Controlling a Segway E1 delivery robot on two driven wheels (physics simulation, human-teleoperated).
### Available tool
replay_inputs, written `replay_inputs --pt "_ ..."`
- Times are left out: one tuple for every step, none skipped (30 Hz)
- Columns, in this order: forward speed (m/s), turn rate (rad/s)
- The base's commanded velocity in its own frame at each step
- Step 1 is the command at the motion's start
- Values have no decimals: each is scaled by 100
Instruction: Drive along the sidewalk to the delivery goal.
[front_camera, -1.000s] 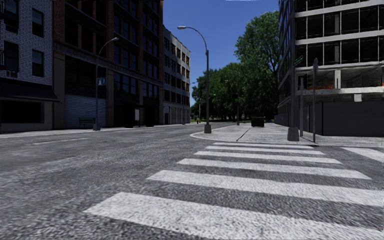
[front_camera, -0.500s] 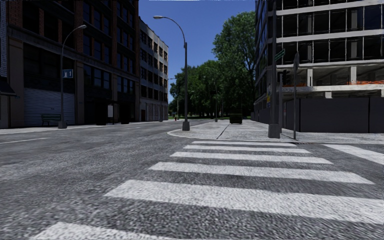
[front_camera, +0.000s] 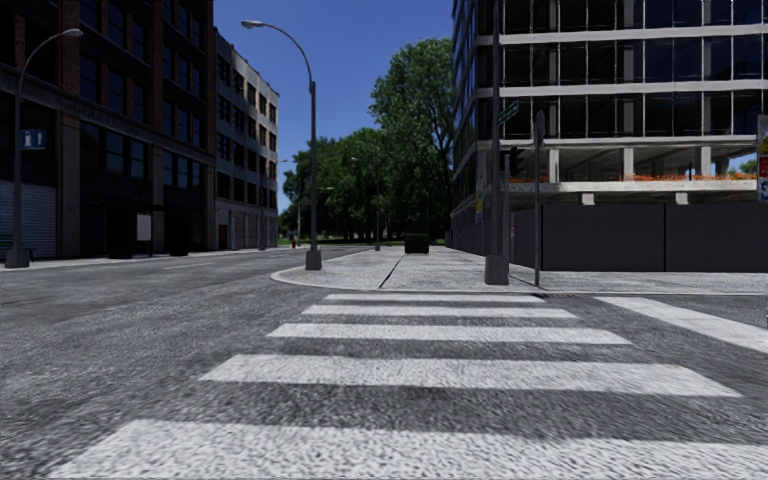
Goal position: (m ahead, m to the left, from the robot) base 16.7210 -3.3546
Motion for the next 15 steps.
replay_inputs --pt "115 -25" --pt "115 -25" --pt "115 -25" --pt "115 -25" --pt "200 -20" --pt "200 0" --pt "200 0" --pt "200 0" --pt "200 0" --pt "200 0" --pt "200 0" --pt "200 0" --pt "200 0" --pt "200 0" --pt "200 0"
